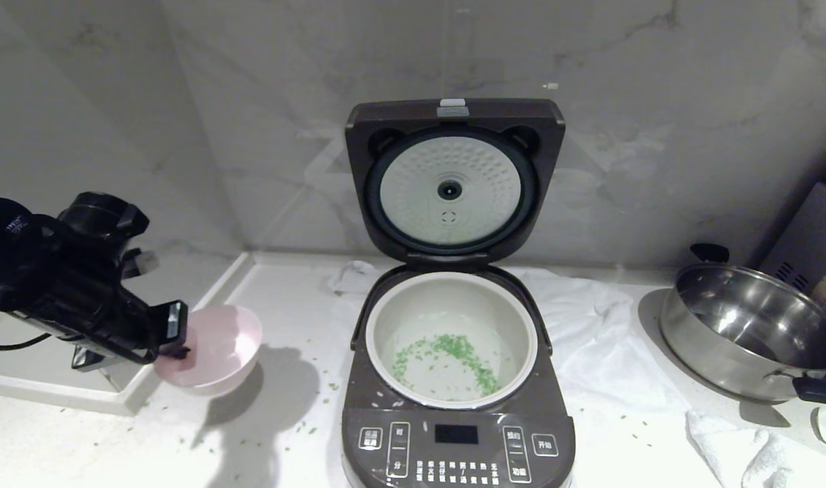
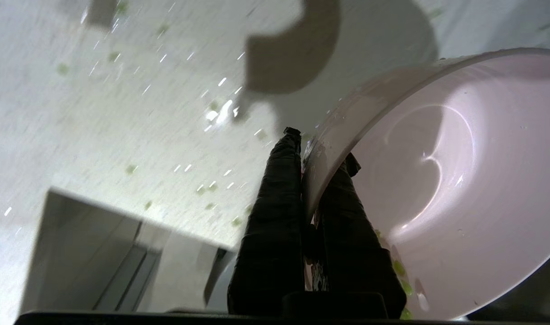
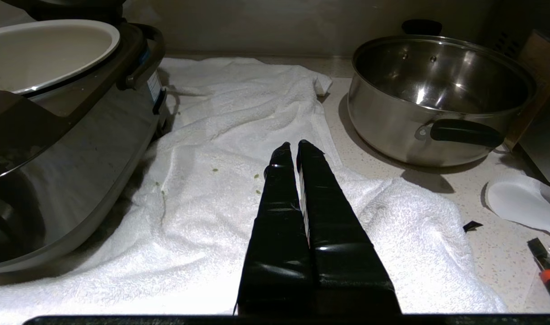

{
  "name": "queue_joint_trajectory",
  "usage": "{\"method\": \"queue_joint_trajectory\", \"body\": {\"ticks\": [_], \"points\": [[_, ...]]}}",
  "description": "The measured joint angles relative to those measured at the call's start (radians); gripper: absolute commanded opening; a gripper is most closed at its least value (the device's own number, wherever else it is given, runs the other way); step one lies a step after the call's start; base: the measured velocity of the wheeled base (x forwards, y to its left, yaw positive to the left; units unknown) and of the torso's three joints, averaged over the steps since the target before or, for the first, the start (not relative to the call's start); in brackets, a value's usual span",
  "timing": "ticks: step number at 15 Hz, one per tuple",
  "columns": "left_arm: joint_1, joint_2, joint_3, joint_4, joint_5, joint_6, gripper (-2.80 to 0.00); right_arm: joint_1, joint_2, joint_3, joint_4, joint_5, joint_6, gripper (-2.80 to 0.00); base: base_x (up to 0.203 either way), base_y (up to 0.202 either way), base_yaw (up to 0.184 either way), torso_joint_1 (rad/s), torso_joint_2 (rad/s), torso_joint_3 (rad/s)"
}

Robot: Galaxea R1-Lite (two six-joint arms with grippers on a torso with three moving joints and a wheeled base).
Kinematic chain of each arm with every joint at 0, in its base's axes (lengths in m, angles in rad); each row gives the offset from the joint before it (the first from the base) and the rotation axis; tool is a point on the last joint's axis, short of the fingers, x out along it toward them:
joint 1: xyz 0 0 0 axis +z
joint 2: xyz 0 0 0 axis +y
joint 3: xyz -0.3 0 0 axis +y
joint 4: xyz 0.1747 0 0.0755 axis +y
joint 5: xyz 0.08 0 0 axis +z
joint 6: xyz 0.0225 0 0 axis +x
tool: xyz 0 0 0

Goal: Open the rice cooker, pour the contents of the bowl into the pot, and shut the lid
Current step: Place the bowl on the table

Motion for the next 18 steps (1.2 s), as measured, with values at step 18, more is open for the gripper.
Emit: {"method": "queue_joint_trajectory", "body": {"ticks": [18], "points": [[0.451, 0.173, 0.496, -0.440, -0.080, 0.327, -2.80, 0.000, 0.000, 0.000, 0.000, 0.000, 0.000, -2.80, 0.000, 0.000, 0.000, 0.000, 0.00, 0.000]]}}
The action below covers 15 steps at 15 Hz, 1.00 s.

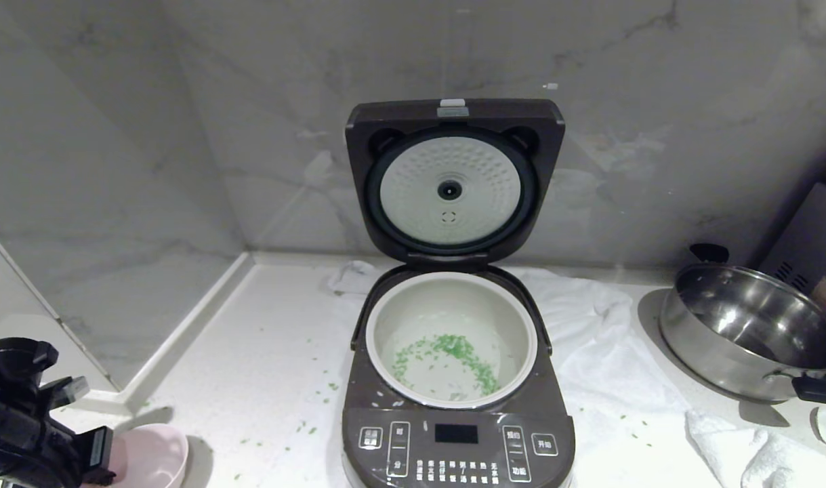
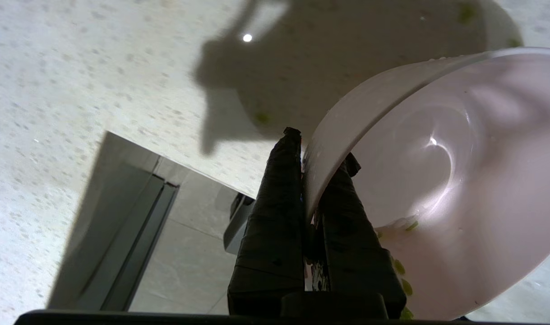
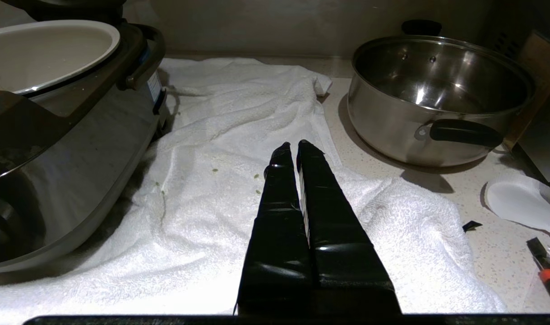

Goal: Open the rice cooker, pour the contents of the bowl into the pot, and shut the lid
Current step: Place the bowl on the table

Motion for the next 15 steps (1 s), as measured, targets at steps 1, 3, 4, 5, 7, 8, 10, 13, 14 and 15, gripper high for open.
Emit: {"method": "queue_joint_trajectory", "body": {"ticks": [1, 3, 4, 5, 7, 8, 10, 13, 14, 15], "points": [[0.025, 0.025, -0.001, -0.028, -0.004, 0.014, -2.80, 0.000, 0.000, 0.000, 0.000, 0.000, 0.000, -2.80, 0.000, 0.000, 0.000, 0.000, 0.00, 0.000], [0.048, 0.066, 0.002, -0.070, -0.022, 0.019, -2.80, 0.000, 0.000, 0.000, 0.000, 0.000, 0.000, -2.80, 0.000, 0.000, 0.000, 0.000, 0.00, 0.000], [0.050, 0.083, 0.003, -0.073, -0.033, 0.017, -2.80, 0.000, 0.000, 0.000, 0.000, 0.000, 0.000, -2.80, 0.000, 0.000, 0.000, 0.000, 0.00, 0.000], [0.054, 0.100, -0.003, -0.076, -0.039, 0.014, -1.22, 0.000, 0.000, 0.000, 0.000, 0.000, 0.000, -2.80, 0.000, 0.000, 0.000, 0.000, 0.00, 0.000], [0.058, 0.132, -0.028, -0.086, -0.040, -0.010, 0.00, 0.000, 0.000, 0.000, 0.000, 0.000, 0.000, -2.80, 0.000, 0.000, 0.000, 0.000, 0.00, 0.000], [0.058, 0.144, -0.042, -0.087, -0.040, -0.023, 0.00, 0.000, 0.000, 0.000, 0.000, 0.000, 0.000, -2.80, 0.000, 0.000, 0.000, 0.000, 0.00, 0.000], [0.058, 0.153, -0.054, -0.086, -0.040, -0.027, 0.00, 0.000, 0.000, 0.000, 0.000, 0.000, 0.000, -2.80, 0.000, 0.000, 0.000, 0.000, 0.00, 0.000], [0.055, 0.128, -0.073, -0.080, -0.041, -0.042, 0.00, 0.000, 0.000, 0.000, 0.000, 0.001, 0.000, -2.80, 0.000, 0.000, 0.000, 0.000, 0.00, 0.000], [0.054, 0.106, -0.077, -0.078, -0.041, -0.048, 0.00, 0.000, 0.000, 0.000, 0.000, 0.000, -0.001, -2.80, 0.000, 0.000, 0.000, 0.000, 0.00, 0.000], [0.049, 0.076, -0.082, -0.072, -0.045, -0.053, 0.00, 0.000, 0.000, 0.000, 0.000, 0.001, 0.000, -2.80, 0.000, 0.000, 0.000, 0.000, 0.00, 0.000]]}}
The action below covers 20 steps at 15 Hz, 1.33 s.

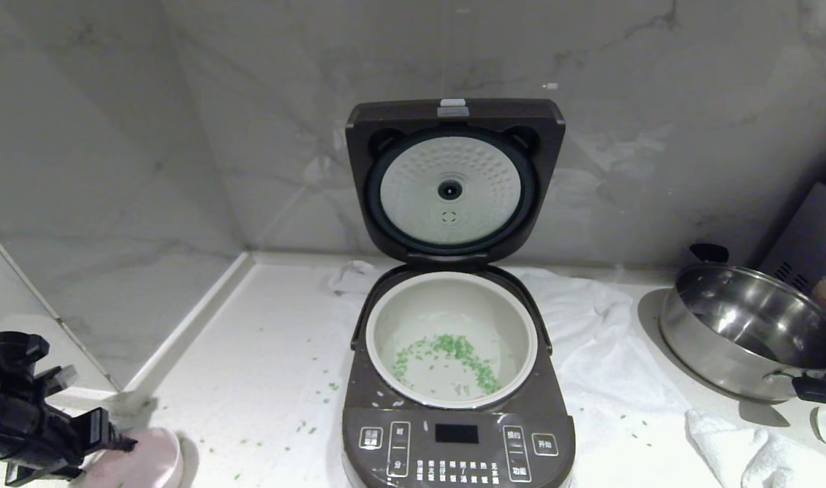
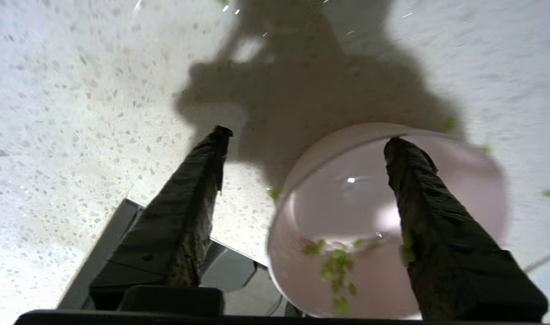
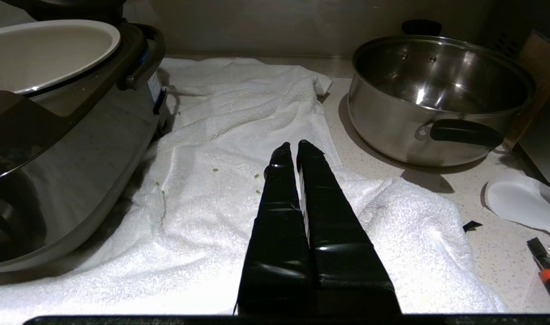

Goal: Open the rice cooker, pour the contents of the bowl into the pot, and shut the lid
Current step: Place the bowl on the table, then close the rice cooker

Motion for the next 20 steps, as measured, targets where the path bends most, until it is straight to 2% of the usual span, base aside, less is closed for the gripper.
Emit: {"method": "queue_joint_trajectory", "body": {"ticks": [2, 6, 10, 12, 13, 16, 20], "points": [[-0.035, -0.059, -0.038, 0.048, -0.015, -0.017, 0.00, 0.000, 0.000, 0.000, 0.000, 0.000, 0.000, -2.80, 0.000, 0.000, 0.000, 0.000, 0.00, 0.000], [-0.147, -0.138, -0.193, 0.218, -0.021, -0.099, 0.00, 0.000, 0.000, 0.000, 0.000, 0.000, -0.001, -2.80, 0.000, 0.000, 0.000, 0.000, 0.00, 0.000], [-0.228, -0.217, -0.218, 0.233, -0.024, -0.115, 0.00, 0.000, 0.000, 0.000, 0.000, 0.000, 0.000, -2.80, 0.000, 0.000, 0.000, 0.000, 0.00, 0.000], [-0.278, -0.271, -0.206, 0.232, -0.049, -0.138, 0.00, 0.000, 0.000, 0.000, 0.000, 0.000, 0.000, -2.80, 0.000, 0.000, 0.000, 0.000, 0.00, 0.000], [-0.302, -0.302, -0.198, 0.231, -0.070, -0.143, -2.80, 0.000, 0.000, 0.000, 0.000, 0.000, 0.000, -2.80, 0.000, 0.000, 0.000, 0.000, 0.00, 0.000], [-0.382, -0.420, -0.134, 0.189, -0.130, -0.140, -2.80, 0.000, 0.000, 0.000, 0.000, 0.000, 0.000, -2.80, 0.000, 0.000, 0.000, 0.000, 0.00, 0.000], [-0.418, -0.630, 0.088, -0.101, -0.233, -0.081, -2.80, 0.000, 0.000, 0.000, 0.000, -0.001, 0.000, -2.80, 0.000, 0.000, 0.000, 0.000, 0.00, 0.000]]}}
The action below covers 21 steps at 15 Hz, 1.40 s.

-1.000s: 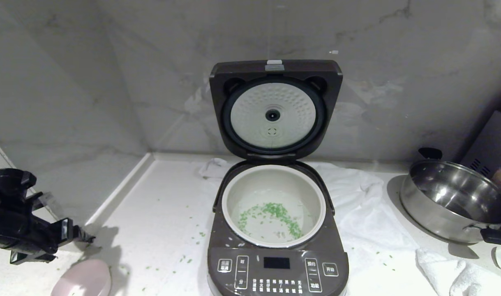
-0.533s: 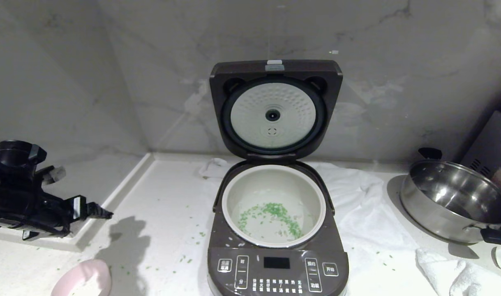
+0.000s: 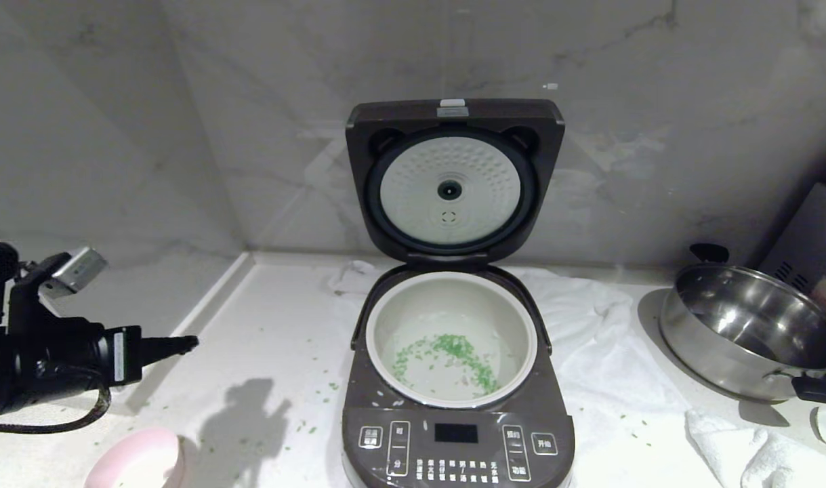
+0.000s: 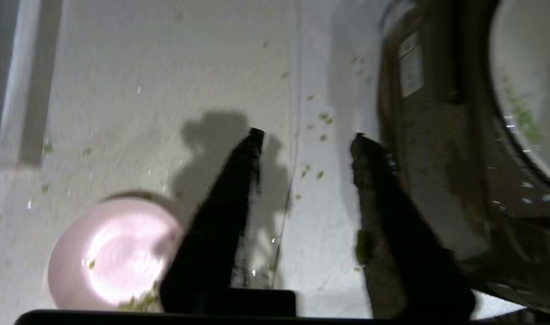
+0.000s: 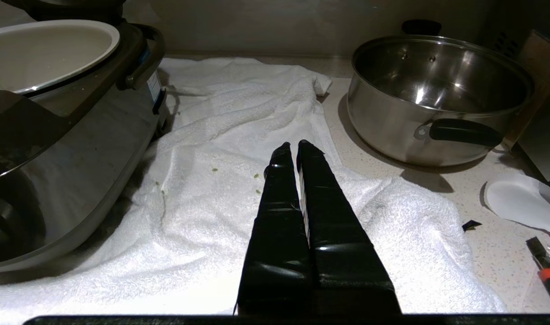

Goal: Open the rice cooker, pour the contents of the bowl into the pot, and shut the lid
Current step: Close the rice cooker

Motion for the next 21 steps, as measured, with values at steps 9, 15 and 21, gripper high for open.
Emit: {"method": "queue_joint_trajectory", "body": {"ticks": [9, 15, 21], "points": [[-0.008, -0.466, 0.227, -0.237, -0.203, -0.009, -2.80, 0.000, 0.000, 0.000, 0.000, 0.000, 0.000, -2.80, 0.000, 0.000, 0.000, 0.000, 0.00, 0.000], [-0.009, -0.748, 0.275, -0.238, -0.181, -0.041, -2.80, 0.000, 0.000, 0.000, 0.000, 0.000, 0.000, -2.80, 0.000, 0.000, 0.000, 0.000, 0.00, 0.000], [-0.005, -0.950, 0.336, -0.112, -0.128, -0.030, -2.80, 0.000, 0.000, 0.000, 0.000, 0.000, 0.000, -2.80, 0.000, 0.000, 0.000, 0.000, 0.00, 0.000]]}}
